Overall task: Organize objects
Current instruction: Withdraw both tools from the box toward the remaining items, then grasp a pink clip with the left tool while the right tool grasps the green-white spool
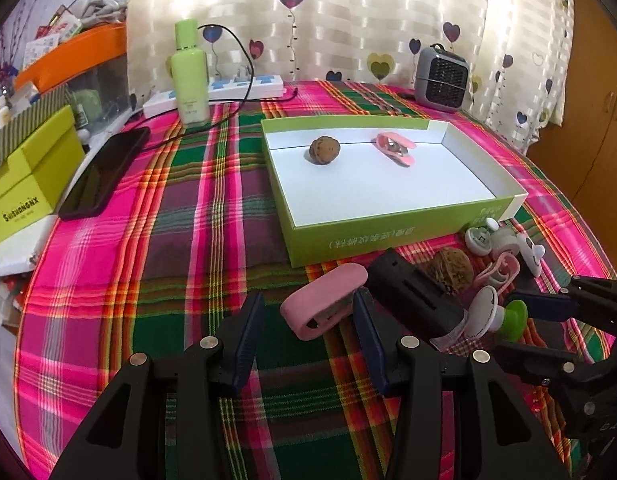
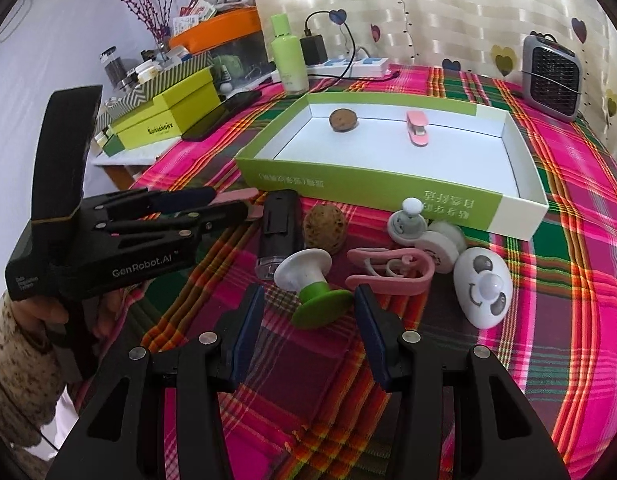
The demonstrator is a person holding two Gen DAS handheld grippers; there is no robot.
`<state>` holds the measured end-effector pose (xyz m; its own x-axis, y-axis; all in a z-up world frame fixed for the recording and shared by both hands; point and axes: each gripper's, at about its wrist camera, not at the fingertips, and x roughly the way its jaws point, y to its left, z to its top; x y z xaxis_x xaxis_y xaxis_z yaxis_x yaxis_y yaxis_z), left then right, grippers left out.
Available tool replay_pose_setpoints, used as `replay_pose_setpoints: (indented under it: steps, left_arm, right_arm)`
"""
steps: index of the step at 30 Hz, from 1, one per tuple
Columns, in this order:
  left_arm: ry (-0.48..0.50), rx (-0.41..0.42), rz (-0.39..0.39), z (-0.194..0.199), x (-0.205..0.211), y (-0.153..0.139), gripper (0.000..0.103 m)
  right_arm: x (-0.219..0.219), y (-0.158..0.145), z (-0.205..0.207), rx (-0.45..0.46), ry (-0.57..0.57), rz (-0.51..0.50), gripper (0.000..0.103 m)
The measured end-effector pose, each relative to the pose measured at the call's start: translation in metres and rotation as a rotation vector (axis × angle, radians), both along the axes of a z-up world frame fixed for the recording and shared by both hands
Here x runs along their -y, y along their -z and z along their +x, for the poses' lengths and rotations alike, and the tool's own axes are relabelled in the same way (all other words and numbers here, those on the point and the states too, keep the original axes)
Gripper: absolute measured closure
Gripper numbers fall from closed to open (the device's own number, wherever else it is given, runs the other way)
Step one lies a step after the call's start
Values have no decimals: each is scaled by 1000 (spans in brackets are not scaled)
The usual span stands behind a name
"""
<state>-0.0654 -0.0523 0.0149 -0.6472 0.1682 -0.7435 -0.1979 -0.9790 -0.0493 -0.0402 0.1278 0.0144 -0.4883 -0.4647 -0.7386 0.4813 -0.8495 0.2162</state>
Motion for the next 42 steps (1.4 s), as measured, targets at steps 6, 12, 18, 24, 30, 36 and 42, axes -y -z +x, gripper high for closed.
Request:
replay_pose_setpoints:
  steps: [6, 12, 18, 24, 30, 36, 42]
  left_arm:
    - [36, 11, -18, -5, -5, 2, 58]
    - [45, 29, -6, -10, -5, 4, 58]
    - [47, 31, -8, -11, -4, 6, 63]
    - [49, 29, -17, -11, -7, 6, 75]
    - [44, 29, -24, -10, -7, 6, 83]
    - [45, 26, -46, -8, -9, 5, 87]
    - [43, 27, -44, -7, -9, 5, 87]
  right_arm:
    - [5, 3, -4, 15, -14, 12, 55]
    - [6, 4, -4, 12, -12, 27, 55]
    - [5, 3, -5, 3, 2, 35, 63]
    - [4, 4, -6, 4, 12, 39, 69]
    - [3, 4, -6, 2, 13, 40, 69]
    - [3, 4, -6, 1, 13, 41, 69]
    - [3, 4, -5, 0, 15, 40, 69]
